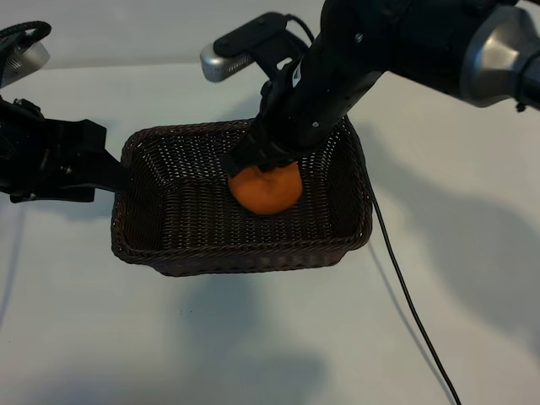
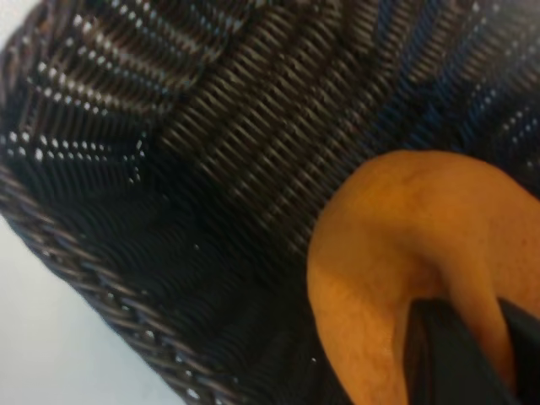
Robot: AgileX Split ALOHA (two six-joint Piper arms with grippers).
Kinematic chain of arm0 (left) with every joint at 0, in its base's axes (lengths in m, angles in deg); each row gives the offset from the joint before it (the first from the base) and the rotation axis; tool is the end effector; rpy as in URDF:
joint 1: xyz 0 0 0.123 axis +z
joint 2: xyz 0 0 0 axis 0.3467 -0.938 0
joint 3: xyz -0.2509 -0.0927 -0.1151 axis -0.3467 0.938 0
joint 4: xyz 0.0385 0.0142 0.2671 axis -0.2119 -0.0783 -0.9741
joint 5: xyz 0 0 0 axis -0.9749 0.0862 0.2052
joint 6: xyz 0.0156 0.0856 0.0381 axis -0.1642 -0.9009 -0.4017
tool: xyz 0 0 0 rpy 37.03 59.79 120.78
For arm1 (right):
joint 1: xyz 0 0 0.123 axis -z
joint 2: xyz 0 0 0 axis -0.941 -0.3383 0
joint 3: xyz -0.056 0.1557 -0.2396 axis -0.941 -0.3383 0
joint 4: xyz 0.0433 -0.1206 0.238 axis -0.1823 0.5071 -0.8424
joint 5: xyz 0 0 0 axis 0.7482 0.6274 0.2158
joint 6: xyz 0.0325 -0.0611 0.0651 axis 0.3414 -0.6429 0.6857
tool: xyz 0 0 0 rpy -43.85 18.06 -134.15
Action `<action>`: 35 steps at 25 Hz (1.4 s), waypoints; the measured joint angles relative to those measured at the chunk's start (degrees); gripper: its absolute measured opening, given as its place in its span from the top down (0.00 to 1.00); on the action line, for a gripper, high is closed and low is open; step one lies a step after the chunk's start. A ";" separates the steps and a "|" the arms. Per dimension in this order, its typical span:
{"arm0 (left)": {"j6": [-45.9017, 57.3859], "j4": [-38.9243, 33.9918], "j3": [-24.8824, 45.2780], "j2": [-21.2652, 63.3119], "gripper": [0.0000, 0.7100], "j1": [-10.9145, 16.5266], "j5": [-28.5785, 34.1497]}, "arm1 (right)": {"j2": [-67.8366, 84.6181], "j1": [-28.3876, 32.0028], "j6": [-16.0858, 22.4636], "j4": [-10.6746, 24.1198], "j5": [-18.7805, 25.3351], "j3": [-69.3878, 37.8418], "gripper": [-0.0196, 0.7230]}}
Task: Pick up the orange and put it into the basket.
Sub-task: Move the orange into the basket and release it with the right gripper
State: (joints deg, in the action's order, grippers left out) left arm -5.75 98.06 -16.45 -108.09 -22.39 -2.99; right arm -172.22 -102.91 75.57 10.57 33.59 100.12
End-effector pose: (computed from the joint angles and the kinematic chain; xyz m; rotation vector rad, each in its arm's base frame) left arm 0.2703 -0.0533 0.2864 0.0128 2.7069 -0.6939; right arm 0.3620 0.2513 0.2509 -0.7647 2.5953 0.4180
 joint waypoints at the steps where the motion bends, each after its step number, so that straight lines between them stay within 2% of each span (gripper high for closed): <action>1: 0.00 0.00 0.00 0.00 0.26 0.00 -0.26 | -0.30 0.00 -0.15 0.00 0.00 -0.13 0.83; 4: 0.00 0.00 0.00 0.00 0.26 0.00 -0.56 | -0.93 0.00 -0.26 0.03 -0.73 -1.27 0.83; 13: 0.00 0.00 0.00 0.00 0.26 0.00 -0.58 | -0.97 0.00 -0.27 0.03 -7.38 -8.04 0.83; 18: 0.00 0.00 0.00 0.00 0.26 0.00 -0.69 | -1.04 0.00 -0.33 0.03 -9.33 -9.20 0.83; 32: -0.10 0.00 0.00 0.00 0.26 0.00 -0.69 | -1.04 0.00 -0.46 0.03 -9.38 -9.20 0.83; 35: -0.10 0.00 0.00 0.00 0.26 0.00 -0.69 | -1.04 0.00 -0.46 0.03 -9.38 -9.20 0.74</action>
State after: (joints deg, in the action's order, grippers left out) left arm -5.85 98.06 -16.45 -108.09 -22.39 -3.68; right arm -173.26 -102.91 75.11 10.59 24.22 90.92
